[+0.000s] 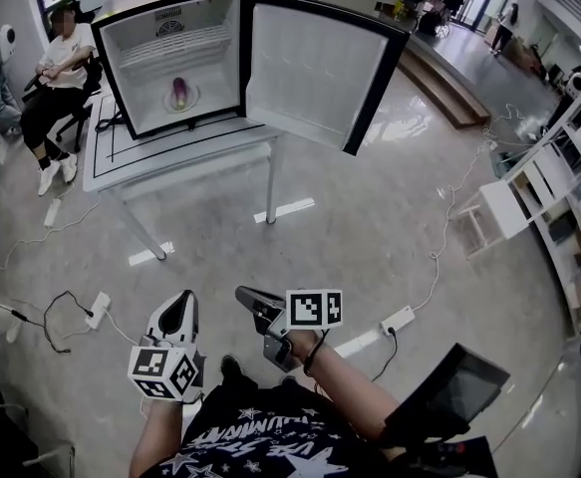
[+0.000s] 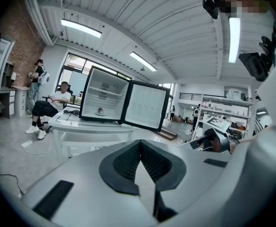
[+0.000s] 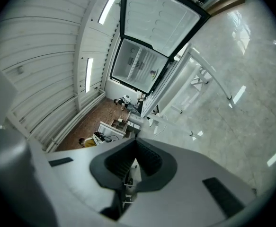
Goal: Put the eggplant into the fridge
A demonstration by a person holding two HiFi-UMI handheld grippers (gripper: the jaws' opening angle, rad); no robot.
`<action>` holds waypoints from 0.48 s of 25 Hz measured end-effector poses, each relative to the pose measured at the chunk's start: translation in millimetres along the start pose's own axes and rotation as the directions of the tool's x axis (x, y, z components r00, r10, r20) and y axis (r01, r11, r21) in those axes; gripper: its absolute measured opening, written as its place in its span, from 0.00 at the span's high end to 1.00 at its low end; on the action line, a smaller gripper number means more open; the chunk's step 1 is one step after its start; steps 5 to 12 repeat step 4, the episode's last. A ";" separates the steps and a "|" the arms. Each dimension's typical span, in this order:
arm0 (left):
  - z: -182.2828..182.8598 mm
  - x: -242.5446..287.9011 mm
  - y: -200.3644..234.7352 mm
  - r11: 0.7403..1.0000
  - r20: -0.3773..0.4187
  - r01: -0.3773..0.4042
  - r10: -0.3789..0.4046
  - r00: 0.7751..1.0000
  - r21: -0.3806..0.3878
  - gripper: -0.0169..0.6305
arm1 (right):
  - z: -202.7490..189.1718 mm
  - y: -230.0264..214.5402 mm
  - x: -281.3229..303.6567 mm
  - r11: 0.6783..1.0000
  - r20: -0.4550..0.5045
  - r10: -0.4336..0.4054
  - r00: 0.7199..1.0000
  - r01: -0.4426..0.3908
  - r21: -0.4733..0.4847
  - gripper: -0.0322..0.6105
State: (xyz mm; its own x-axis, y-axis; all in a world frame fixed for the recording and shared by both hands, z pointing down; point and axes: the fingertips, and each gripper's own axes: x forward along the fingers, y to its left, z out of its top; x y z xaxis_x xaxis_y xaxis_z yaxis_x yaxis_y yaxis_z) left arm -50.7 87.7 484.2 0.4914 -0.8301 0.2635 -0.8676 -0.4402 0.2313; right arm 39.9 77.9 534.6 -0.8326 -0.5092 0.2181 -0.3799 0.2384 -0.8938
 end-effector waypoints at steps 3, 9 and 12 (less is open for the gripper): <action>-1.3 -1.0 -19.6 1.000 -0.006 0.002 -0.002 1.000 0.000 0.96 | 1.0 1.4 -20.4 1.000 -0.008 -0.007 1.000 0.006 -0.023 0.94; -1.8 -1.3 -26.4 1.000 -0.008 0.003 -0.003 1.000 0.001 0.96 | 1.7 1.2 -27.6 1.000 -0.008 -0.010 1.000 0.009 -0.027 0.94; -1.8 -1.3 -26.4 1.000 -0.008 0.003 -0.003 1.000 0.001 0.96 | 1.7 1.2 -27.6 1.000 -0.008 -0.010 1.000 0.009 -0.027 0.94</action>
